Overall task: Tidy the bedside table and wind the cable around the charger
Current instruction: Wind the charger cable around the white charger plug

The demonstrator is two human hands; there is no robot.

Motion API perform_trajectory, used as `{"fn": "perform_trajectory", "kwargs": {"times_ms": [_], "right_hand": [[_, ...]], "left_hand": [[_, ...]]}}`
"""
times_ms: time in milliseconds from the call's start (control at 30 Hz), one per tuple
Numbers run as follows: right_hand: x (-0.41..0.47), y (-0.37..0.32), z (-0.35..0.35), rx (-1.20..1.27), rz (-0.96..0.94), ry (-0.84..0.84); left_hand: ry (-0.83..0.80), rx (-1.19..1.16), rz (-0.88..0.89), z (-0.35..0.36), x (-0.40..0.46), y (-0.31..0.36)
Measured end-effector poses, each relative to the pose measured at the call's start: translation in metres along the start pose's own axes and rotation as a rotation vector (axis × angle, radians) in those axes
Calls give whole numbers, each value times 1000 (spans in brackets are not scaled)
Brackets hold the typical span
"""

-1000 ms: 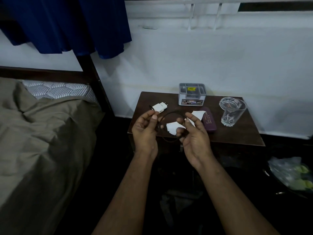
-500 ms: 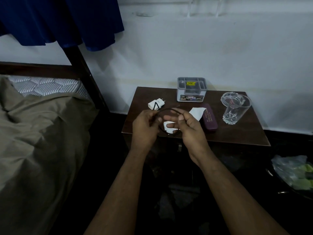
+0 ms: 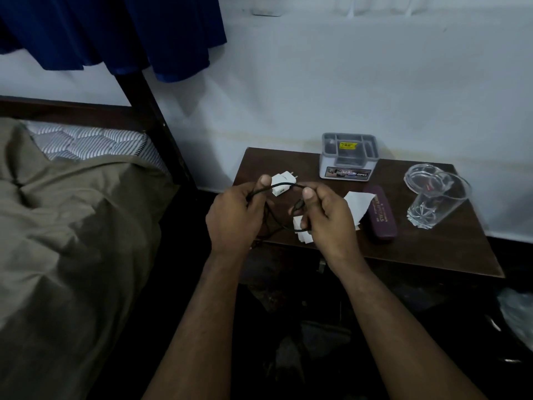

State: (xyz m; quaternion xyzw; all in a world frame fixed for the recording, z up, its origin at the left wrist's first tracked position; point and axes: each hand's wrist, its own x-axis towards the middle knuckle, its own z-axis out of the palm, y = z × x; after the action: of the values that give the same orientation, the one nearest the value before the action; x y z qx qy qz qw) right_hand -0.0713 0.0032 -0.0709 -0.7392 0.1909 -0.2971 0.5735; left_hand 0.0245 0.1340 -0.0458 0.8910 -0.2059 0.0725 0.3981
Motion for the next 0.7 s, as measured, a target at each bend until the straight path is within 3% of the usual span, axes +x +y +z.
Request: {"fn": "perform_trajectory", "kwargs": {"times_ms": [167,300,367,467,700], "right_hand": [[7,-4,4,8,105,64],[9,-15,10,429,350,-58],[9,-18,11,499,371,-152],[6,-19,18,340,293,-231],[2,4,30,-383,35,-333]], "left_hand": [[-71,-167,-135,4,4,1],[-92,-475,-300,7,13,-1],[-92,-629,-418,4,16,-2],[-150,-803,-511,1,20,-4],[-164,-980,-549,-5,24,-5]]}}
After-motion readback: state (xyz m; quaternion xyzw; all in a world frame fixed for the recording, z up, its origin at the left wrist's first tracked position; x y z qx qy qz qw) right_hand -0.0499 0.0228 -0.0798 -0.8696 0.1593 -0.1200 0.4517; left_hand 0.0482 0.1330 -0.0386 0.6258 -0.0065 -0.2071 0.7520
